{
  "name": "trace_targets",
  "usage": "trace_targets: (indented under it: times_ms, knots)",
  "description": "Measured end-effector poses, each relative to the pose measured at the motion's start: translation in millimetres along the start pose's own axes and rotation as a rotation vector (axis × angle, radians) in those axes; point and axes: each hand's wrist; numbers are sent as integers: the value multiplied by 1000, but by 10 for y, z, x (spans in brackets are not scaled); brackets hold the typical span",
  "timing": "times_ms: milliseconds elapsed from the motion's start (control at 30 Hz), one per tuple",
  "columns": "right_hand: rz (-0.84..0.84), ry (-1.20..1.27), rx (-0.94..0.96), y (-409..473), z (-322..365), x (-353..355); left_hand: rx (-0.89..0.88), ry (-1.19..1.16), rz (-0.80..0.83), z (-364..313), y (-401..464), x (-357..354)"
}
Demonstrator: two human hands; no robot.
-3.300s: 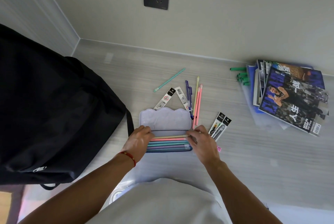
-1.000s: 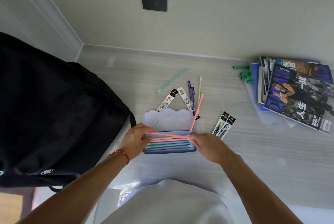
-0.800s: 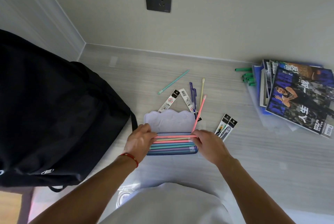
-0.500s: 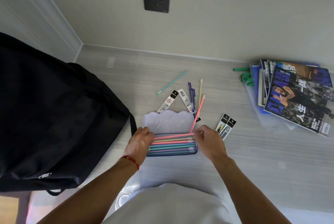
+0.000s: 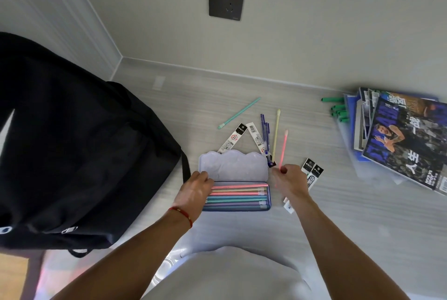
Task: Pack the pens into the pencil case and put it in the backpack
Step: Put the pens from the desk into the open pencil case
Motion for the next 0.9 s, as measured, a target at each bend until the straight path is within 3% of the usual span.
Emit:
trace_targets:
  times_ms: [300, 500, 667, 800, 900]
  knots:
    - [-58, -15, 125, -274, -518, 213, -36, 15, -7, 31, -7, 2]
    - [-72, -51, 342, -423, -564, 173, -20, -25, -12, 60, 5, 8]
    - [121, -106, 588, -573, -355, 156, 253, -509, -304, 44, -63, 125]
    - [282, -179, 739, -722, -99, -18, 321, -887, -268, -27, -151, 204]
    - [271, -364, 789, -737, 37, -106, 529, -1257, -335, -46, -129, 224]
Point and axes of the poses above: each hand's wrist, its own y-axis towards the middle knuckle, its own x-axis out of the back of the hand, z = x × y, and after that the axes turned 1 degree about y, right-handed
